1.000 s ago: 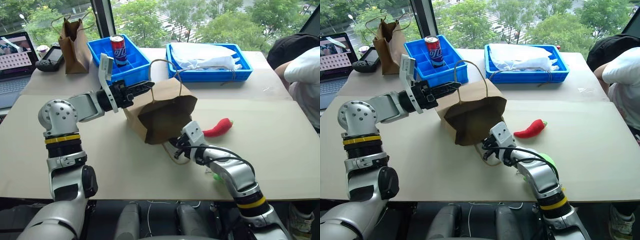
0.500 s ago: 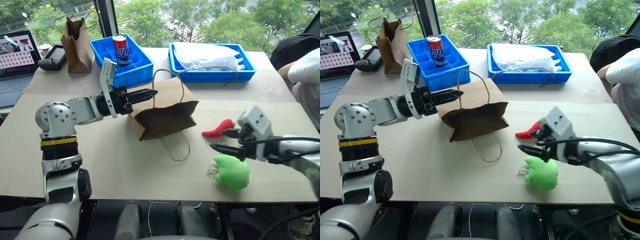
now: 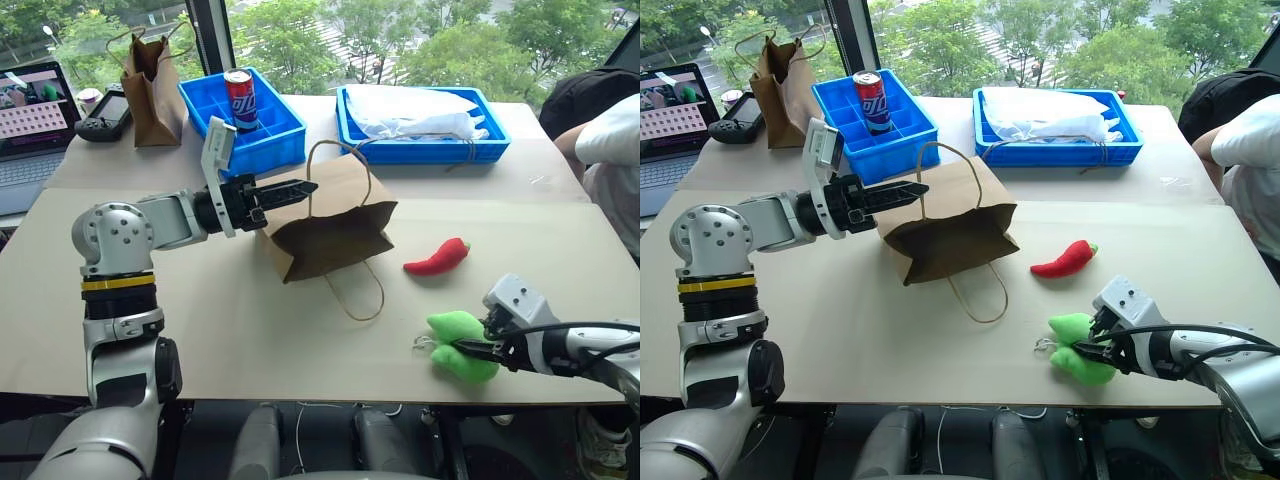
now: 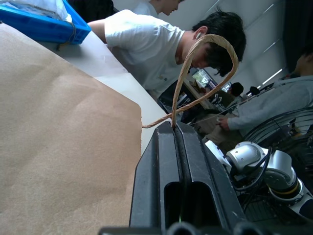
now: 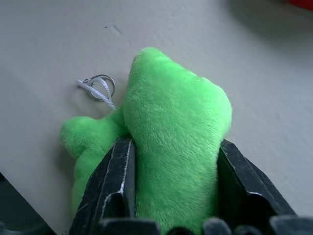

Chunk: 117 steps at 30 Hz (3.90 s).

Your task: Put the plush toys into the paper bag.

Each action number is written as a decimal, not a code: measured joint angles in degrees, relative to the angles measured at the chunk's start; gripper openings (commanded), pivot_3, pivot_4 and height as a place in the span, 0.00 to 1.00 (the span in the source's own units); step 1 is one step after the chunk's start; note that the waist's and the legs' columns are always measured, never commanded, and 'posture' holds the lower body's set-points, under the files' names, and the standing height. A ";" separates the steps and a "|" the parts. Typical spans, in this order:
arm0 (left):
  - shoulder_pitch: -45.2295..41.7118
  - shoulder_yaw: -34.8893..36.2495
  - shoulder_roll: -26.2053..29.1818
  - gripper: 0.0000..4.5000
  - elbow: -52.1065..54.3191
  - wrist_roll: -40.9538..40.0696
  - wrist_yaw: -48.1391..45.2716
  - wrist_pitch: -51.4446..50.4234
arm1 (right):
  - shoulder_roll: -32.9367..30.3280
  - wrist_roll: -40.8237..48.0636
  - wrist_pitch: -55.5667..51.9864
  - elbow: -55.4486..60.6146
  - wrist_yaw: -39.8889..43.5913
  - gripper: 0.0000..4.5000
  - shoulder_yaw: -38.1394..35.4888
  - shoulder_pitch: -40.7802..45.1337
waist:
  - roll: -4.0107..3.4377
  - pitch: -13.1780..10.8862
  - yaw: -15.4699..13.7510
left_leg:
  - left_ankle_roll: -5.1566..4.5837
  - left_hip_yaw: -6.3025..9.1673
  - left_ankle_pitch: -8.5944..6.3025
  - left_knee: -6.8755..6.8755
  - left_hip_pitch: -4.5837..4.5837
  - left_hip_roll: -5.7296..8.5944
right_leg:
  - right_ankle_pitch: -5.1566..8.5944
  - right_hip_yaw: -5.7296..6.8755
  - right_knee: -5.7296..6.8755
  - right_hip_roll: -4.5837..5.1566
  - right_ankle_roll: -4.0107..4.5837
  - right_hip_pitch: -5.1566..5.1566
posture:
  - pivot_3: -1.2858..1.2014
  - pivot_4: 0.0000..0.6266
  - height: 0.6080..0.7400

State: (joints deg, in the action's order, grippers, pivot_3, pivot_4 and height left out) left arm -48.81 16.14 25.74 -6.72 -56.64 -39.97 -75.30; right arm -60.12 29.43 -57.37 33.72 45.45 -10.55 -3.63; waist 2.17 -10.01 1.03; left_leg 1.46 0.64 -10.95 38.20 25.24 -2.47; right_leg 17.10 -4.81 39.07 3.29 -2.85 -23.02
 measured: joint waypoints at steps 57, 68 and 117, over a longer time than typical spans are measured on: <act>5.26 2.61 -2.41 0.00 5.94 -11.14 9.65 -1.02 | 39.58 2.95 -7.22 -3.18 -30.56 0.99 1.34 26.49 | -0.01 -0.06 0.93 | 0.22 0.56 0.16 -0.25 0.10 0.02 | -0.04 0.74 0.06 0.09 0.08 -0.07 | 0.52 0.24 0.68; 6.54 2.64 -3.54 0.00 7.07 -12.65 11.05 -0.84 | 33.46 -7.36 3.57 -22.59 -32.99 0.62 -3.52 21.59 | -0.04 -0.06 1.27 | 0.20 0.48 0.17 -0.34 0.09 0.00 | -0.04 0.65 0.02 0.07 0.09 -0.11 | 0.52 0.24 0.68; 7.33 1.16 -2.44 0.00 6.34 -19.34 16.62 1.66 | 24.82 8.28 -4.51 -10.09 -13.31 0.95 5.95 28.88 | -0.10 -0.10 -0.15 | 0.26 0.63 0.25 -0.37 0.20 0.05 | -0.05 0.81 -0.09 0.10 0.11 -0.09 | 0.52 0.24 0.68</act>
State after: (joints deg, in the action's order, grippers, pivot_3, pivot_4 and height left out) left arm -41.48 17.29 23.30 -0.38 -75.98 -23.35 -73.64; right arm -35.30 37.71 -61.88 23.63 32.14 -4.60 25.25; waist 2.07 -10.11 0.88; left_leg 1.72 1.27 -10.70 37.83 25.44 -2.42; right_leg 17.05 -4.00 38.99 3.39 -2.74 -23.12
